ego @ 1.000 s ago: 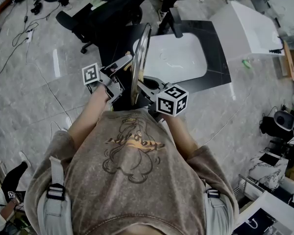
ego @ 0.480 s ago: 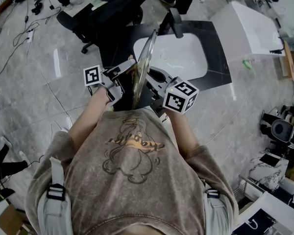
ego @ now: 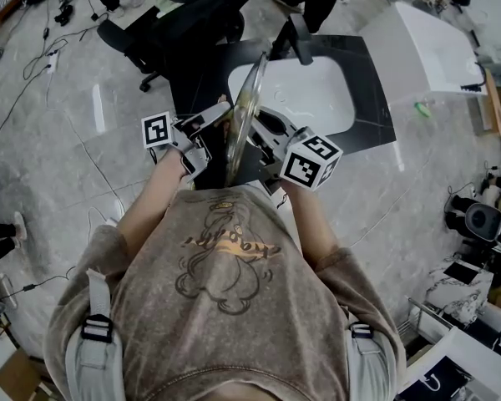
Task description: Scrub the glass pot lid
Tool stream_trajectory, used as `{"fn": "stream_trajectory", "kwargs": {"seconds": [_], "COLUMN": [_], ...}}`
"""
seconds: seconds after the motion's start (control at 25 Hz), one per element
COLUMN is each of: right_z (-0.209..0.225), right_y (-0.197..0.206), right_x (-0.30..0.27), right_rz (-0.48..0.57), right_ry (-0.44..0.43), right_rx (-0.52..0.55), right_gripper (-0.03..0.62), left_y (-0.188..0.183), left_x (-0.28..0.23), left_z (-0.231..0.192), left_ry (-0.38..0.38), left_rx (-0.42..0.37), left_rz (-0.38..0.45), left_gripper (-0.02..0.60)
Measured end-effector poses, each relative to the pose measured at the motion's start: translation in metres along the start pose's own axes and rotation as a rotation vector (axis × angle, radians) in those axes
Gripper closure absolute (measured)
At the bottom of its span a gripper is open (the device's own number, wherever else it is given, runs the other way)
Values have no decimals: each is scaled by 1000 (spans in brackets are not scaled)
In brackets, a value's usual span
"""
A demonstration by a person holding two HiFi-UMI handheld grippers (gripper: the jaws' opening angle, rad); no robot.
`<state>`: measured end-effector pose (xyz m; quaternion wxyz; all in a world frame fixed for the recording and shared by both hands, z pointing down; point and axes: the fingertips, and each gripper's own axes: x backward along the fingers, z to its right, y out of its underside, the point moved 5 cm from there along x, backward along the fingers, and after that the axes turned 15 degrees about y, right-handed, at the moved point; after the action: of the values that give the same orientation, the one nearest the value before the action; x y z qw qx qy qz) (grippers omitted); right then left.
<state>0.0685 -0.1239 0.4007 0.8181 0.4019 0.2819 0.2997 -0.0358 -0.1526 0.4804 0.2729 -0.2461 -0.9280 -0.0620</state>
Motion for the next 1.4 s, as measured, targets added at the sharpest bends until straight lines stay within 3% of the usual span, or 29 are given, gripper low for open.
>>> {"fn": "stream_trajectory", "kwargs": {"seconds": [0.16, 0.52, 0.76, 0.88, 1.0, 1.28, 1.4], "right_z": [14, 88, 96, 93, 94, 104, 104], "right_y": [-7, -1, 6, 9, 13, 23, 26], "right_x": [10, 57, 57, 53, 55, 60, 60], "right_rz": [34, 44, 44, 36, 30, 19, 13], "right_ry": [24, 266, 291, 284, 291, 338, 340], "right_rx": [0, -27, -47, -45, -50, -63, -66], "right_gripper": [554, 554, 554, 554, 554, 554, 554], "left_y": [-7, -31, -37, -36, -39, -40, -39], "left_x": [7, 35, 36, 30, 28, 23, 22], "left_z": [5, 22, 26, 29, 32, 26, 21], "left_ry": [-7, -28, -107, -196, -348, -683, -778], "left_rx": [-26, -87, -190, -309, -492, -829, -903], "left_rz": [17, 54, 19, -58, -191, -469, -557], "left_gripper": [403, 403, 403, 403, 403, 403, 402]}}
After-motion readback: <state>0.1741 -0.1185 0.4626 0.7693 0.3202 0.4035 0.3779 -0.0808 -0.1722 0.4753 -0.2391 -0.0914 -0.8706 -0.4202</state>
